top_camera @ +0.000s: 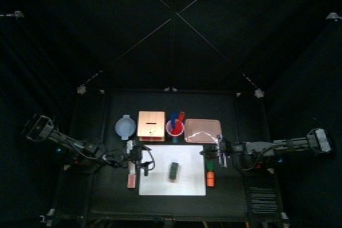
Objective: Put sushi roll onto cutting board
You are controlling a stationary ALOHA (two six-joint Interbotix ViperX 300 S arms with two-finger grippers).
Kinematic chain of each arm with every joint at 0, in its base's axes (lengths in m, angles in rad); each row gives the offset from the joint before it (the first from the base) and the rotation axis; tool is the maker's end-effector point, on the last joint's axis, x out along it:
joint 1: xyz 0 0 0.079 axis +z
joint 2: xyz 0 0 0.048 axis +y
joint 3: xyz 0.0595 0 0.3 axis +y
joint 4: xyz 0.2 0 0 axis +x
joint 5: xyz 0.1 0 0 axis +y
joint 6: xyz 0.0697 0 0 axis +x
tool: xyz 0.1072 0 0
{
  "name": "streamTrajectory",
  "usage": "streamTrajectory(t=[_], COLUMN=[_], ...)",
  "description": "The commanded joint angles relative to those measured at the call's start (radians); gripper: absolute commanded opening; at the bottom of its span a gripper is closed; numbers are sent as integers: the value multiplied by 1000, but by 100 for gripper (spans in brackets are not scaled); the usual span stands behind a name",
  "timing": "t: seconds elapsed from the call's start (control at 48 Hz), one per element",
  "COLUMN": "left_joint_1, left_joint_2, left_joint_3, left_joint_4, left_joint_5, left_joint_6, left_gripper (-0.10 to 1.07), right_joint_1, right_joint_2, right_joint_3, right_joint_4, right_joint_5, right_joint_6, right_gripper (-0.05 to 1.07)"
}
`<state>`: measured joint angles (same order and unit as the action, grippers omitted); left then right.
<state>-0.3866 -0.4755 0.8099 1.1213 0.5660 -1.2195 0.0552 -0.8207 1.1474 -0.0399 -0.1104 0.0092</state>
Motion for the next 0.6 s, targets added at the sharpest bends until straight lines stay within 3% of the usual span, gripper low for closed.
streamTrajectory(t=[0.0, 0.167, 0.354, 0.583], left_joint_1=[-2, 3, 49, 55], left_joint_2=[-55, -107, -109, -115], left_joint_3=[35, 77, 95, 100], left_joint_4=[52, 115, 115, 115], left_joint_5=[-21, -87, -135, -143], left_joint_6=[-2, -6, -3, -3], left_gripper=[92, 92, 92, 92], right_joint_1=[2, 2, -2, -6], right_joint_2=[3, 3, 3, 3], right_joint_3=[-18, -15, -11, -3], right_joint_4=[2, 3, 2, 3], right_joint_5=[-8, -9, -9, -6], right_joint_6=[0, 0, 0, 0], right_gripper=[8, 8, 8, 8])
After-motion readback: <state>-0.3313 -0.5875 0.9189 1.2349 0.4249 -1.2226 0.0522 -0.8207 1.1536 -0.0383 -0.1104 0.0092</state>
